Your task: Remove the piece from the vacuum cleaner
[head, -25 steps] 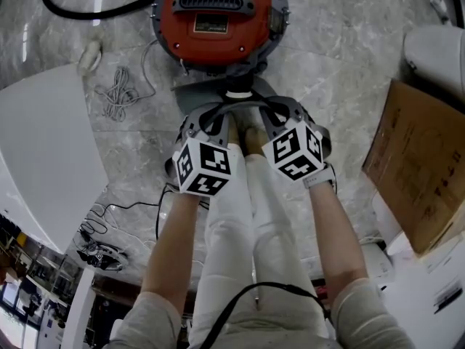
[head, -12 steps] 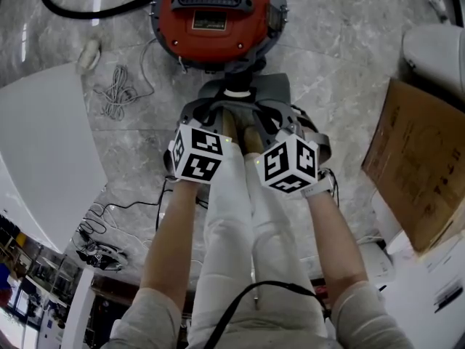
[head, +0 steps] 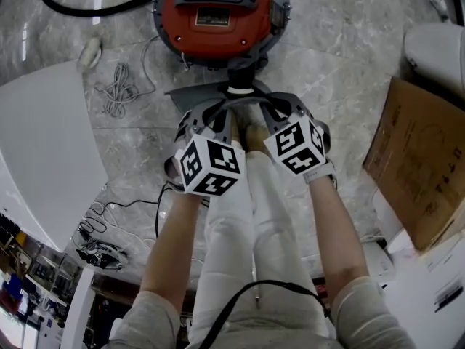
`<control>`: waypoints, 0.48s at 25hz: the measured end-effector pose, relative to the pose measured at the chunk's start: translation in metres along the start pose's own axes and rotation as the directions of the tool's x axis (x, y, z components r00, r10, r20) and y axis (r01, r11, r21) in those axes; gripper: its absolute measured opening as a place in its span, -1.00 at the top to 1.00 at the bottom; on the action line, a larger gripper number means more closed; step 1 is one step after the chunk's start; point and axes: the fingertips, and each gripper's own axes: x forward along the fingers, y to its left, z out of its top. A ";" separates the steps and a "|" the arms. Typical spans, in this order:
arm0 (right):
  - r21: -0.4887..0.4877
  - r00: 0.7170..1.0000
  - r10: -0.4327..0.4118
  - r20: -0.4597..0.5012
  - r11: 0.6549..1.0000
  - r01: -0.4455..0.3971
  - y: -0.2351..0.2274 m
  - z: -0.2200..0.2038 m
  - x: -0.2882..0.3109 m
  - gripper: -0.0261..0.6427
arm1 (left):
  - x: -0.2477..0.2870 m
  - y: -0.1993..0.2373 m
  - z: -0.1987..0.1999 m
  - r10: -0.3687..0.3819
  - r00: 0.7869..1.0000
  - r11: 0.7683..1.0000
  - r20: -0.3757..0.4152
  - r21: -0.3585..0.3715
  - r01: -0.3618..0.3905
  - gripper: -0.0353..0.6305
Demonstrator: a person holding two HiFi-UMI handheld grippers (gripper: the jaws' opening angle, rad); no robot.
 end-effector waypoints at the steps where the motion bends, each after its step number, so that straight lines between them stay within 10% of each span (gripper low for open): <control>1: 0.010 1.000 0.008 0.002 1.000 -0.008 0.001 0.000 0.001 0.84 | 0.001 0.000 -0.001 0.001 1.000 1.000 -0.002 0.006 -0.001 0.79; 12: -0.299 0.997 -0.074 -0.005 0.952 0.069 0.021 0.033 -0.027 0.85 | 0.026 0.013 -0.035 -0.036 0.999 0.978 -0.034 -0.205 0.029 0.79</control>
